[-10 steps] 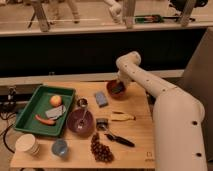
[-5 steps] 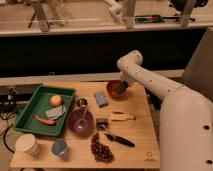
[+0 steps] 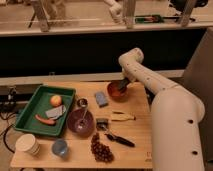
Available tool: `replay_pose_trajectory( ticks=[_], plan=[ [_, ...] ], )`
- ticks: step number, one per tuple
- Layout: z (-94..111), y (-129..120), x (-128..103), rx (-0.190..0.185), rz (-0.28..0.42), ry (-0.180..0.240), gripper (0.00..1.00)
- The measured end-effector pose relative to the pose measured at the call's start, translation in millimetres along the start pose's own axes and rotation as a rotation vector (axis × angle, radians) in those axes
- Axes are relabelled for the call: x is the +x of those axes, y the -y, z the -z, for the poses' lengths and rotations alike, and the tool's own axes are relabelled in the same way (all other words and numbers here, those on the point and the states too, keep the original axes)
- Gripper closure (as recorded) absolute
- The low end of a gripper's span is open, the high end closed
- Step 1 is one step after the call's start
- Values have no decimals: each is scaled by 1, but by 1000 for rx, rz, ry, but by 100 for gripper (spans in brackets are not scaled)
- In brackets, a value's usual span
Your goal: Wipe red bowl with eraser
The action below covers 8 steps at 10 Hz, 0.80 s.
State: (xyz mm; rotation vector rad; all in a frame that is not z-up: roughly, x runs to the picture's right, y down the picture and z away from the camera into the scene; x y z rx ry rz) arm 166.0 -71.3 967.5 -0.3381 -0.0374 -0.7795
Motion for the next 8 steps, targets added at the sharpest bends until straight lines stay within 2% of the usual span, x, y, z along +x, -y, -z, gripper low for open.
replay_pose_trajectory(
  ticks=[4,6,8],
  plan=[
    [-4,20,-17,27,33,34,100],
    [-2,26,-40,34,71,69,100],
    [5,16,-56,37,100,92,100]
  ],
)
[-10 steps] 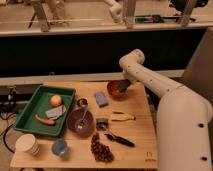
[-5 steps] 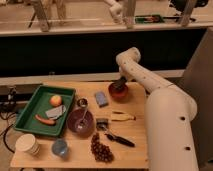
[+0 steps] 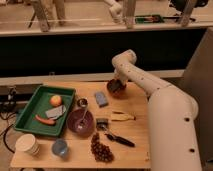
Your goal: Wipe red bowl with eraser
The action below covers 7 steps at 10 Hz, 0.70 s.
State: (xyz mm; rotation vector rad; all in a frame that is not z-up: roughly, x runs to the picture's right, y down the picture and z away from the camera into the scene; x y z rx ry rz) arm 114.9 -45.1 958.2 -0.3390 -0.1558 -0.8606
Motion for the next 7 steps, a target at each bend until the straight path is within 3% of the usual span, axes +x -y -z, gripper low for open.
replay_pose_trajectory(
  ticks=[3,7],
  plan=[
    [19,-20,-7,7,-21,-6,100],
    [40,-39,16,7,-80,-80,100]
  ],
)
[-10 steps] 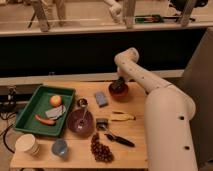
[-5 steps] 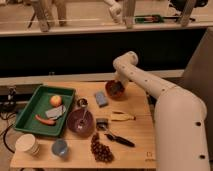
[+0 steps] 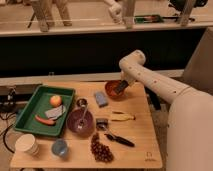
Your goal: Wipe red bowl with eraser
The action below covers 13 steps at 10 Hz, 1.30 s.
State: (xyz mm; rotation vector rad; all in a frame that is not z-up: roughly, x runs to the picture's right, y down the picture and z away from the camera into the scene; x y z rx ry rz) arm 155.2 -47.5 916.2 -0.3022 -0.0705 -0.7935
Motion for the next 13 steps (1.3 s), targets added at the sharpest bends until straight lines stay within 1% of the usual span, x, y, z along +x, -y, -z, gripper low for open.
replay_pose_trajectory(
  ticks=[2,3,5,7,9,11,13],
  plan=[
    [1,1,8,-6,-13,-23,100],
    [-1,2,10,-8,-17,-26,100],
    [-9,14,10,-7,-8,-25,100],
    [-18,19,13,-11,-5,-23,100],
    [-26,28,12,-13,7,-16,100],
    [-32,37,3,-12,30,-3,100],
    [-36,41,-6,-14,52,20,100]
  ],
)
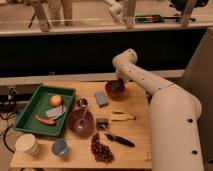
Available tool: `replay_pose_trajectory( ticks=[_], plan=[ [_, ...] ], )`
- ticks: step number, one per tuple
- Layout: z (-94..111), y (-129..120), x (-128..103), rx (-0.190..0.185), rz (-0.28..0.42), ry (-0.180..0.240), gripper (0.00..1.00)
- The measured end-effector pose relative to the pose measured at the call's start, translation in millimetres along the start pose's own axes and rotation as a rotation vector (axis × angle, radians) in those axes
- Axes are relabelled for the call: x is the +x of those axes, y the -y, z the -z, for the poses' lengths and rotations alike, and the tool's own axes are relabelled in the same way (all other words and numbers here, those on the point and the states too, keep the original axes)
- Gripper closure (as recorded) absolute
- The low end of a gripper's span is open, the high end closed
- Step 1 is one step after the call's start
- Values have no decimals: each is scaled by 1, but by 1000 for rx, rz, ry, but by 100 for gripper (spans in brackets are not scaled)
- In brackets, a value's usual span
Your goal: Wipe red bowl with eraser
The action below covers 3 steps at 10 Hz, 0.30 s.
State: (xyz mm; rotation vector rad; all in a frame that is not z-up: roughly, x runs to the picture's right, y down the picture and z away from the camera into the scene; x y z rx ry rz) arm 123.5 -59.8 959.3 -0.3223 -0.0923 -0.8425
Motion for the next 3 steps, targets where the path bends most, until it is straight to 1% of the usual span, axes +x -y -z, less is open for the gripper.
replay_pose_trajectory(
  ticks=[2,3],
  plan=[
    [2,4,-20,8,30,56,100],
    [4,0,-25,8,40,68,100]
  ],
)
